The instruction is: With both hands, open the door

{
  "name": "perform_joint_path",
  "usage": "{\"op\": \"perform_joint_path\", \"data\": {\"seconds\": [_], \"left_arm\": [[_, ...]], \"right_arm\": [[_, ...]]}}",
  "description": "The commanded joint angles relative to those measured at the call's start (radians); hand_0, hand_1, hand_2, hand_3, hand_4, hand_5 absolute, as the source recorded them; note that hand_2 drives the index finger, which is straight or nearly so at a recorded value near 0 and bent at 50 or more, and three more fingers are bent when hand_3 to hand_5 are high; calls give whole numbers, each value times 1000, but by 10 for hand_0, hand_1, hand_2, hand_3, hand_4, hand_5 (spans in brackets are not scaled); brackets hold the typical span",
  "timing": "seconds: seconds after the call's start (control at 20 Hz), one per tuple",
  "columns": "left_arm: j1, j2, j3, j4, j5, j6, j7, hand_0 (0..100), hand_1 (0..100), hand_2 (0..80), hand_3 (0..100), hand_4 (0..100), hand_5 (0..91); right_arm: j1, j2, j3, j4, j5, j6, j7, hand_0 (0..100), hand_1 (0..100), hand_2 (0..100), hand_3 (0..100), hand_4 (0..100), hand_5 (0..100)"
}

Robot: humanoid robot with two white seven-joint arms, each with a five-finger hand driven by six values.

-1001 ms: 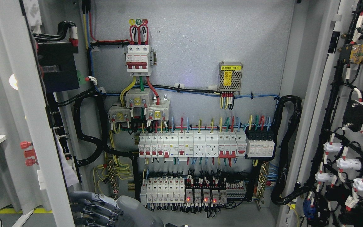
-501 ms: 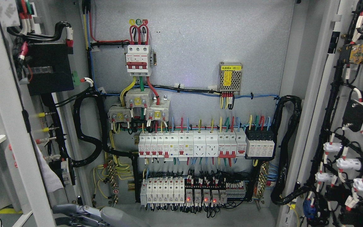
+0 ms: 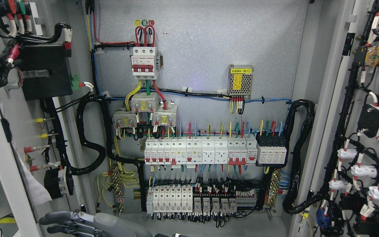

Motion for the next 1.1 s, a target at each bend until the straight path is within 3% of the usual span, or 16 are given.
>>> {"op": "perform_joint_path", "data": {"seconds": [0.0,0.25,0.7,1.05], "left_arm": [[-3,34,-1,-5,-1,1,0,296,0,27,27,37,0],[-1,37,1,-2,-1,1,0,296,0,27,27,37,0],[-1,31,2,-2,0,0,0,296,0,27,27,38,0],[-1,29,2,-2,0,0,0,296,0,27,27,37,0]], "right_arm": [[-35,0,108,32,-19,-1,-1,219,0,0,0,0,0],[-89,0,122,34,-42,1,-2,219,0,0,0,0,0],[-150,0,172,32,-111,5,-64,218,0,0,0,0,0],[-190,0,221,29,-151,4,-64,218,0,0,0,0,0]]}}
